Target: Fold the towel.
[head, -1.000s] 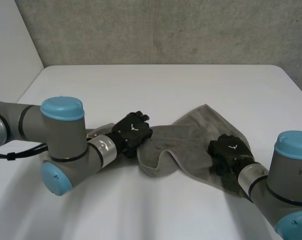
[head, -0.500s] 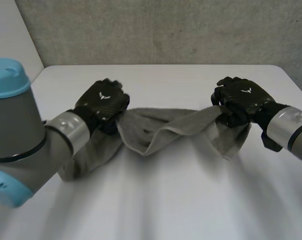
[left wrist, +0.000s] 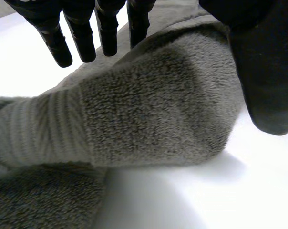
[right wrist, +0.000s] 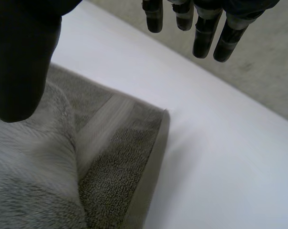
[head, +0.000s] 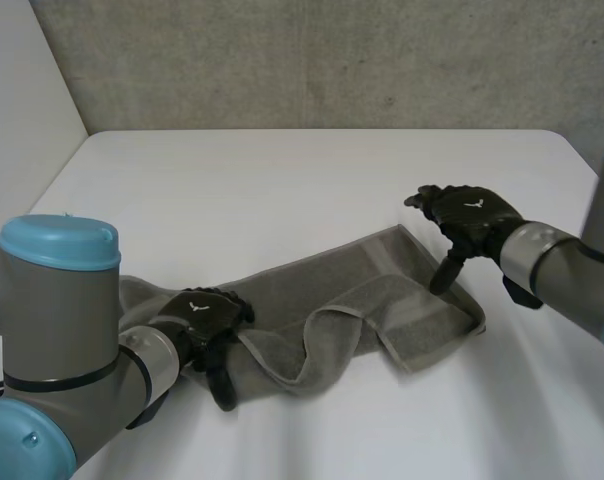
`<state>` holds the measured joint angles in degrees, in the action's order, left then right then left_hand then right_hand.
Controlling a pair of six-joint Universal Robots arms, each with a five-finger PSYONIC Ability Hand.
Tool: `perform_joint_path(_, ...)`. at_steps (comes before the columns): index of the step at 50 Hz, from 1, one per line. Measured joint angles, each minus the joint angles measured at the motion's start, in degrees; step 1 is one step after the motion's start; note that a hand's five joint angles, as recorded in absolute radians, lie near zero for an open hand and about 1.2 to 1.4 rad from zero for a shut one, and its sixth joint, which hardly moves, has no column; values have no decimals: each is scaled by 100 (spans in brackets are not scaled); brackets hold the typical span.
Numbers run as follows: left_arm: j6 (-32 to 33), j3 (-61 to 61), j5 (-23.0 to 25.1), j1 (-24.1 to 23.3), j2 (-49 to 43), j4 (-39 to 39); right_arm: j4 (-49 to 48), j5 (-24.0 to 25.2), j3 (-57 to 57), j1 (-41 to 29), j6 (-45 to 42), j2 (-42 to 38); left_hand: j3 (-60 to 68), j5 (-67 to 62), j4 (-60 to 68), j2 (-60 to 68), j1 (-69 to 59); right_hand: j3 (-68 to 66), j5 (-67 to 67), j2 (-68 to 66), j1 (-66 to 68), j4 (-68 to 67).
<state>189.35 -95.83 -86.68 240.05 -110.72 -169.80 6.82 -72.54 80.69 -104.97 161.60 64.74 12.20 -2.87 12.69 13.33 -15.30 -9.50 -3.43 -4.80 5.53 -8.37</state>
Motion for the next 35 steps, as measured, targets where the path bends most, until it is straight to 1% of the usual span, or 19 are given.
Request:
perform_joint_path(3,10,-77,-60,47,58,-80,-503,-70,888,18,235,702,0,0,0,0,0,0,0,0,0,0)
perform_joint_path(7,25,-164,-113,110,114,-148,-1018,-82,1862,23,493,1432,0,0,0,-1,0,0,0,0,0,0)
perform_joint_path(10,45,-226,-130,165,154,-197,-1368,-72,2515,-17,652,1818,0,0,0,-3,0,0,0,0,0,0)
perform_joint_path(14,76,-298,-136,275,214,-310,-1706,-72,3055,-149,754,1994,0,0,0,-5,0,0,0,0,0,0)
perform_joint_path(20,95,-333,-139,405,257,-455,-2304,-196,3450,-473,853,1903,0,0,0,-10,0,0,0,-17,17,0)
perform_joint_path(25,100,-268,-139,487,258,-493,-2999,-672,3563,-833,995,1498,0,0,0,-14,0,0,0,-17,18,0)
perform_joint_path(27,102,-210,-139,502,255,-489,-3233,-958,3547,-1028,1027,1244,0,0,0,-16,0,0,0,-17,18,0)
perform_joint_path(31,106,-110,-139,506,240,-469,-3409,-1323,3423,-1306,1022,861,0,0,0,-16,0,0,0,-17,18,0)
perform_joint_path(35,113,-27,-136,503,197,-438,-3471,-1532,3226,-1518,989,444,0,0,0,-16,0,0,0,-17,18,0)
